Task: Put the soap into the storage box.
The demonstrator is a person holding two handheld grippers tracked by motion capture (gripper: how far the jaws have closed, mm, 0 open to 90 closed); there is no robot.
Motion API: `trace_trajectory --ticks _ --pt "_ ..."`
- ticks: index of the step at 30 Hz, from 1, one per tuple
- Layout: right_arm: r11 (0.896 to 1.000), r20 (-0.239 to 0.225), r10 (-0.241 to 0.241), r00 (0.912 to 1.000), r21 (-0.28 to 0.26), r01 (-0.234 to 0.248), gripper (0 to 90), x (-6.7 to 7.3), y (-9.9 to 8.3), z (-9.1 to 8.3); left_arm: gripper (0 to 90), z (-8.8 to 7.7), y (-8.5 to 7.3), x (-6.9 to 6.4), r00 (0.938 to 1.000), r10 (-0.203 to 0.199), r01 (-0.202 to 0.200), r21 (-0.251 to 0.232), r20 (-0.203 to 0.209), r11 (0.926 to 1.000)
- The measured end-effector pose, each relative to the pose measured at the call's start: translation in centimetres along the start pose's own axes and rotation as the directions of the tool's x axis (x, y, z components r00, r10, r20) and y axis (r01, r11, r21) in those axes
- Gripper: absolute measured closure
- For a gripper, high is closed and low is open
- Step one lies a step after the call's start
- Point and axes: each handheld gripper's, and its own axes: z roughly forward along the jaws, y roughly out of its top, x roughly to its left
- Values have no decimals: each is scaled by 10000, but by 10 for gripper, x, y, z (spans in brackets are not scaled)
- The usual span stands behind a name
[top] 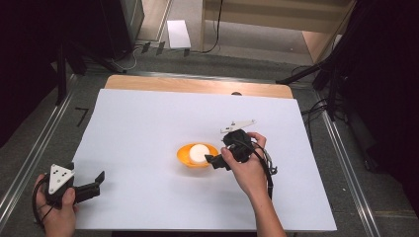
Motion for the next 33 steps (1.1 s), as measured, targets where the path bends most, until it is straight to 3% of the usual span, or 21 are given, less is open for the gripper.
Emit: trace_trajectory --ticks 21,33 --pt "9993 393 361 9986 -144 -356 0 -32 -38 -17 13 -1 0 0 10000 15 -15 -43 6 10000" --pt "9954 631 938 9936 -248 -924 0 -58 -74 -26 13 0 0 0 10000 31 -31 -22 -28 10000"
